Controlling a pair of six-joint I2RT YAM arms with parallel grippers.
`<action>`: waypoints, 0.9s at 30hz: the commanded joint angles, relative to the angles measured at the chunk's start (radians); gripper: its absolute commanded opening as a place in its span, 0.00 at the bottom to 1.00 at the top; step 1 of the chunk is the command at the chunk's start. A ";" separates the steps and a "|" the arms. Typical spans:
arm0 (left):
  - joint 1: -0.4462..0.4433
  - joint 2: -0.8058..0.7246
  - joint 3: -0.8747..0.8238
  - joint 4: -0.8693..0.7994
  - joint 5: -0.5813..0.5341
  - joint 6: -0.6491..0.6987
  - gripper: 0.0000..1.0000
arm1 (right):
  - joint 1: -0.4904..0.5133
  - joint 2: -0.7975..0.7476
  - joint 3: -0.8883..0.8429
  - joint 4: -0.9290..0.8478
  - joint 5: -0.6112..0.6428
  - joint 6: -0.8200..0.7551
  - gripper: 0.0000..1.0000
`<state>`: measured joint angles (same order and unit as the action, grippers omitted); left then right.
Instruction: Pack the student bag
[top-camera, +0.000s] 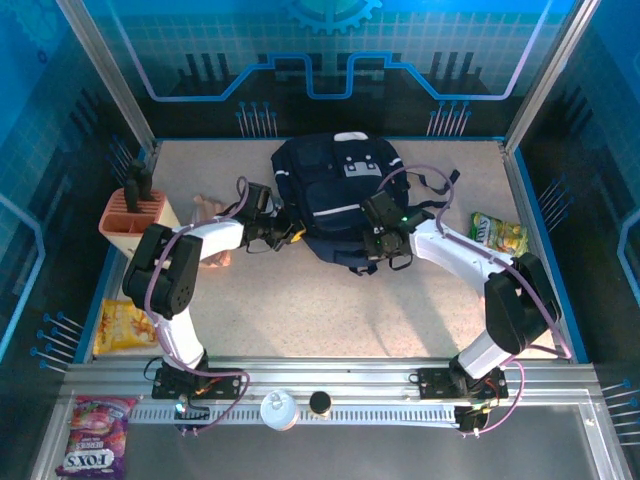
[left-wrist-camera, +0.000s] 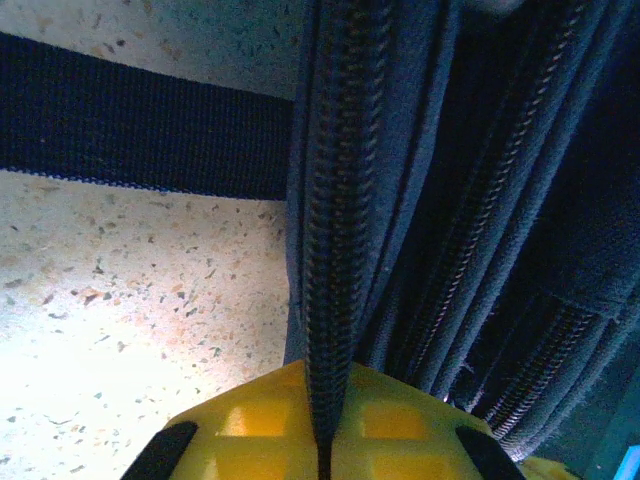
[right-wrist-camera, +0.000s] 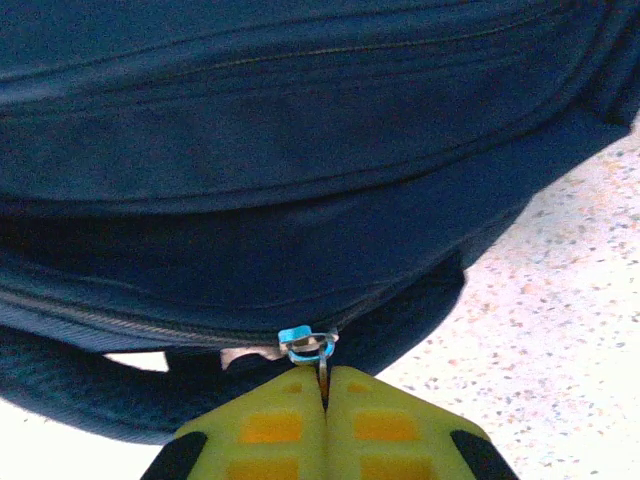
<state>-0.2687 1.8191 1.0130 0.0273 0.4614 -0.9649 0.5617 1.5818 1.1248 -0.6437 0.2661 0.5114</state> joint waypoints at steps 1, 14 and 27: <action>0.038 -0.009 0.048 -0.030 -0.047 0.057 0.00 | -0.015 -0.018 -0.001 -0.050 0.039 -0.032 0.00; 0.158 -0.106 0.095 -0.220 -0.147 0.170 0.51 | 0.203 0.198 0.258 0.083 -0.185 -0.097 0.00; 0.115 -0.307 -0.058 -0.378 -0.147 0.000 0.63 | 0.273 0.318 0.358 0.159 -0.332 -0.061 0.00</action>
<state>-0.1253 1.5288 0.9871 -0.2981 0.3103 -0.8978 0.8238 1.9015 1.4731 -0.5117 -0.0013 0.4404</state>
